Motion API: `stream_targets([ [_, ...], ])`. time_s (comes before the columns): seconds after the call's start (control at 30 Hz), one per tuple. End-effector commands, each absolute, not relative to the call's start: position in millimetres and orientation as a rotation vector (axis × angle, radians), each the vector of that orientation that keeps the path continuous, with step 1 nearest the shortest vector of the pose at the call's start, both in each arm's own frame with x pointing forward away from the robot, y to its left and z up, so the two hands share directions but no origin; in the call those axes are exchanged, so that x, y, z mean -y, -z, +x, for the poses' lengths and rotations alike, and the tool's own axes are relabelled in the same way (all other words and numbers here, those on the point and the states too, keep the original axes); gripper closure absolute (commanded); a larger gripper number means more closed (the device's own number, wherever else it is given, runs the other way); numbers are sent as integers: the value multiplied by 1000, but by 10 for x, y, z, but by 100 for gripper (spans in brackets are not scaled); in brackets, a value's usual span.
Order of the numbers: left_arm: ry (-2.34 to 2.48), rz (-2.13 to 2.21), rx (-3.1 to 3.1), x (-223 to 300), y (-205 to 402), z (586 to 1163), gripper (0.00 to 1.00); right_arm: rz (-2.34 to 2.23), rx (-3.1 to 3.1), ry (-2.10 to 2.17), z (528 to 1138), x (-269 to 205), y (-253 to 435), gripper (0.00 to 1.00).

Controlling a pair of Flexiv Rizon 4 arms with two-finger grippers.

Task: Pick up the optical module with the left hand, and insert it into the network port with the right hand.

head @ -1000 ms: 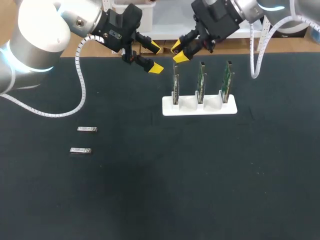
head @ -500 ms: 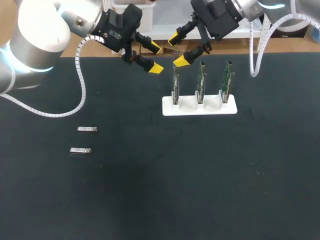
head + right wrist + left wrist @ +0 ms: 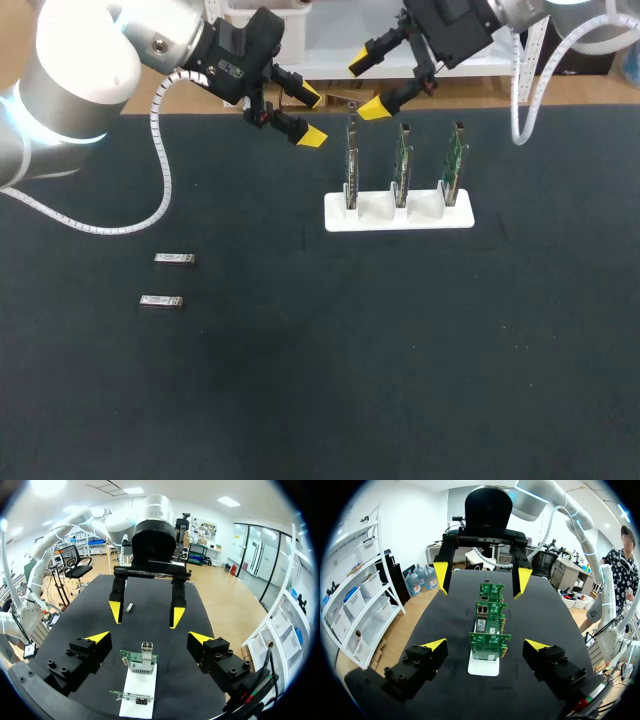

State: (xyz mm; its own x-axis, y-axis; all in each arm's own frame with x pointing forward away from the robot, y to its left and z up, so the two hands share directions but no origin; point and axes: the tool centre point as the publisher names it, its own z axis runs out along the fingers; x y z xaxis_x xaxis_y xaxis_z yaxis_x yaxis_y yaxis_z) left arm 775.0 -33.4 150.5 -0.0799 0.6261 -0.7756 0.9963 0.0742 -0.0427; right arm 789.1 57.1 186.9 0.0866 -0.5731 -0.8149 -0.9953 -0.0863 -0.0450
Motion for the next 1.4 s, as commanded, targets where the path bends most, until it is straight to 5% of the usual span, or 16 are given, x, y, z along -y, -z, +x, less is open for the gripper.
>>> stream_targets([
  [0.03, 814, 1616, -1776, 339, -1515, 7771, 0, -1723, -1550, -842, 7880, -488, -1918, 0],
  [0.33, 814, 1616, -1776, 339, -1515, 7771, 0, -1707, -1543, -848, 7879, -478, -1938, 0],
  [0.37, 814, 1616, -1776, 339, -1515, 7771, 0, -1711, -1534, -851, 7876, -483, -1936, 56],
  [0.4, 814, 1616, -1776, 339, -1515, 7771, 0, -1712, -1524, -854, 7870, -488, -1934, 100],
  [1.4, 814, 1616, -1776, 339, -1515, 7771, 0, -1771, -1475, -876, 7820, -701, -1907, 100],
])
